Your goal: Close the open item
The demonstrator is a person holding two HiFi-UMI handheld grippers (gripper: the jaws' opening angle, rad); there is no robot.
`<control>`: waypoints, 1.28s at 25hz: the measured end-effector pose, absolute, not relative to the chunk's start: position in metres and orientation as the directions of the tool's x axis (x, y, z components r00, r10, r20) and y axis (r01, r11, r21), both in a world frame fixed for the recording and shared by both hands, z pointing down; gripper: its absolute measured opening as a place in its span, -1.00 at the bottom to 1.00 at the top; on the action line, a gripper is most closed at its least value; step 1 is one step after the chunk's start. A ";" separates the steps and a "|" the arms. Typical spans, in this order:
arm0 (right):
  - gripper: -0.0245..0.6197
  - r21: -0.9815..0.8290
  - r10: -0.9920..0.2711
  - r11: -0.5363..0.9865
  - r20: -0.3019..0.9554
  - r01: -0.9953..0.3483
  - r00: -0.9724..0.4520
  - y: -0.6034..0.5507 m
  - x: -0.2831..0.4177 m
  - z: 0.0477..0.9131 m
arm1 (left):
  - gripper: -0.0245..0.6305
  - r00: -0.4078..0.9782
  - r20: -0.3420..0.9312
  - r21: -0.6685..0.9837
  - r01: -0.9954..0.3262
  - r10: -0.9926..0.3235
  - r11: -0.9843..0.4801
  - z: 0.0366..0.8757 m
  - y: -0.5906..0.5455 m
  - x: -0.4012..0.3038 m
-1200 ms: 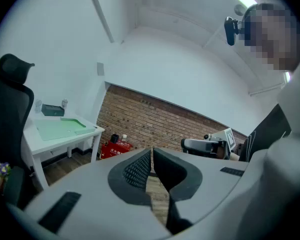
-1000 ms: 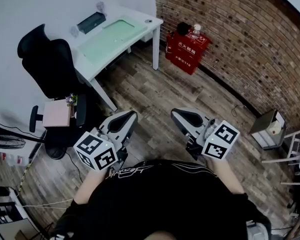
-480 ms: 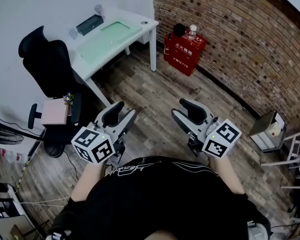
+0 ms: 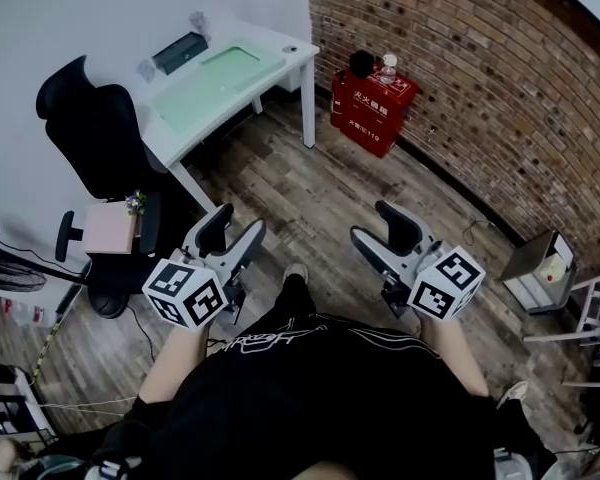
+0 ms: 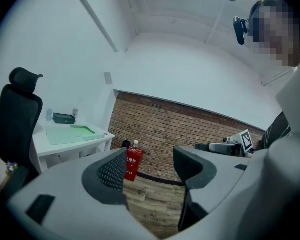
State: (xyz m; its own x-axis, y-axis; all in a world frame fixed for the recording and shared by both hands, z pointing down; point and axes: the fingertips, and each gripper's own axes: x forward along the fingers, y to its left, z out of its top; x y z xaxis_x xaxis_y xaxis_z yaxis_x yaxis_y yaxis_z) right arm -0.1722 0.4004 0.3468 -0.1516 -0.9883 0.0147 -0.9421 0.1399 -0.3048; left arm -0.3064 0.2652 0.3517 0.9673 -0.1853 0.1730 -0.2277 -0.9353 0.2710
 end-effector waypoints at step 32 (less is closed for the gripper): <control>0.07 -0.348 -0.940 0.107 0.269 -0.931 -0.209 -0.057 0.040 0.430 | -0.04 0.898 0.300 0.408 -0.425 -0.320 -0.808 0.448 -0.170 -0.130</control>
State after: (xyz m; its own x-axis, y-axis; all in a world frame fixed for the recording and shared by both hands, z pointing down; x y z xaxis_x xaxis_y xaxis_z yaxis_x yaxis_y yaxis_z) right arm 0.0402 -0.0572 0.4302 -0.2090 -0.9401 0.2692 -0.9312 0.1073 -0.3483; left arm -0.1297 -0.1705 0.4475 0.8985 -0.3205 0.3001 -0.4245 -0.8085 0.4077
